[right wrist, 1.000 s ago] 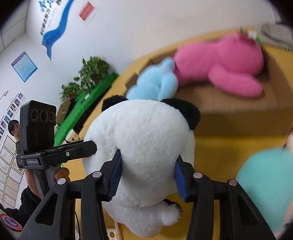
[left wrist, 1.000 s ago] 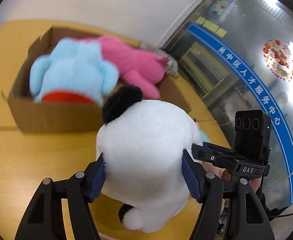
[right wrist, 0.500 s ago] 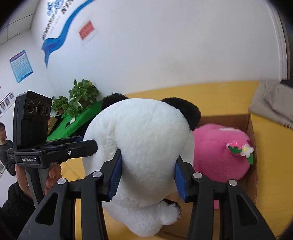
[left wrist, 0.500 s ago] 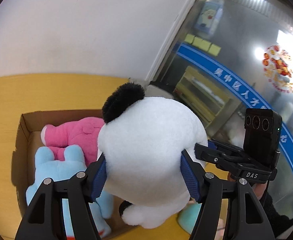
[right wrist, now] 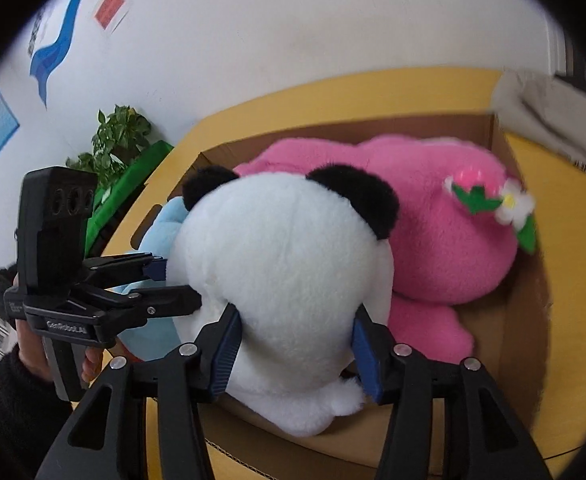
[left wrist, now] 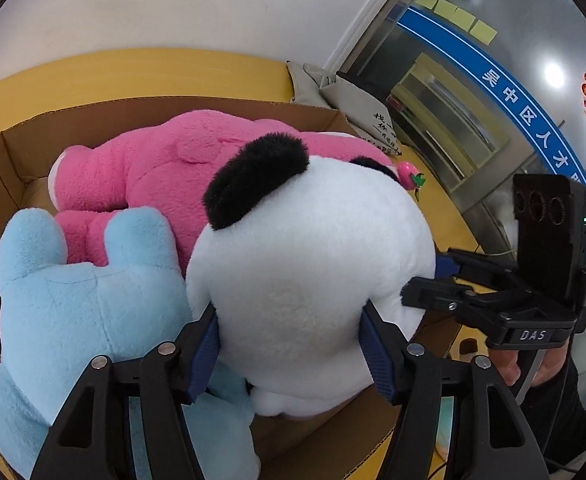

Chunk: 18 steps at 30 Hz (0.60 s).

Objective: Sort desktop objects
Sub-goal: 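Lift the panda with both grippers and carry it over the box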

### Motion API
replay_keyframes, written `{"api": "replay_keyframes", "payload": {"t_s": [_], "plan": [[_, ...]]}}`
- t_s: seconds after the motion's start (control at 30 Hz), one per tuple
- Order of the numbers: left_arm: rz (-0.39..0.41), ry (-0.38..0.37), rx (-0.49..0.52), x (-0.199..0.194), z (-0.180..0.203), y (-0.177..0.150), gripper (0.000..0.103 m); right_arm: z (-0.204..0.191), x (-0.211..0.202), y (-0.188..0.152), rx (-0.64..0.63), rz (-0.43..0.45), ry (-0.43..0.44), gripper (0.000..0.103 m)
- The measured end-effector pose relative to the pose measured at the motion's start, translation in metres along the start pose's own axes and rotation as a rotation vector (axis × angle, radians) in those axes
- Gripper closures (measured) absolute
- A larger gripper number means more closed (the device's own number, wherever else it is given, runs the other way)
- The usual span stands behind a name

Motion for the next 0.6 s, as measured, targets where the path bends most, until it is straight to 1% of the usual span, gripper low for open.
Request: {"api": "replay_keyframes", "payload": {"t_s": [0.07,0.1,0.13,0.17,0.2,0.23,0.27,0.33,0.37,0.47,0.5,0.53,0.6], "plan": [[-0.007,-0.008,0.002,0.001,-0.002,-0.003,0.032,-0.009,-0.017,0.013,-0.051,0.054,-0.007,0.054],[-0.007,-0.009,0.004,0.000,-0.002,-0.003,0.032,-0.012,-0.030,0.023,-0.061,0.098,0.018,0.054],[-0.006,-0.008,0.006,0.000,0.000,-0.003,0.032,-0.012,-0.035,0.031,-0.063,0.120,0.026,0.055],[-0.004,-0.006,0.008,-0.001,0.000,-0.002,0.031,-0.009,-0.036,0.043,-0.063,0.131,0.014,0.059],[-0.002,-0.004,0.010,-0.002,0.001,-0.002,0.031,-0.005,-0.032,0.052,-0.065,0.120,-0.001,0.063],[-0.001,-0.002,0.013,-0.002,0.001,-0.002,0.031,0.000,-0.021,0.057,-0.068,0.086,-0.019,0.075],[0.000,-0.001,0.014,-0.002,0.001,-0.003,0.031,0.008,-0.006,0.056,-0.075,0.034,-0.060,0.087],[0.002,0.000,0.018,-0.003,0.002,-0.004,0.030,0.024,0.026,0.052,-0.090,-0.071,-0.144,0.089],[0.005,0.004,0.022,-0.003,0.003,-0.004,0.030,0.032,0.038,0.048,-0.081,-0.095,-0.150,0.091],[0.026,0.032,0.041,-0.008,0.008,-0.004,0.030,0.040,0.050,0.035,-0.076,-0.129,-0.151,0.094],[0.044,0.045,0.053,-0.012,0.010,-0.003,0.030,0.043,0.058,0.026,-0.082,-0.173,-0.156,0.095],[0.066,0.060,0.064,-0.016,0.010,-0.003,0.030,0.047,0.062,0.020,-0.083,-0.195,-0.157,0.097],[0.131,0.088,0.085,-0.028,0.013,0.004,0.032,0.051,0.063,0.010,-0.067,-0.192,-0.146,0.098]]}}
Point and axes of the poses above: each gripper's, at about its wrist camera, not at the fingertips, and x roughly the way its jaws point, z to its right, y to its top, the point moved 4 cm from there along x, roughly the way its jaws point, and after that the axes turned 15 degrees about y, right-handed, at the moved point
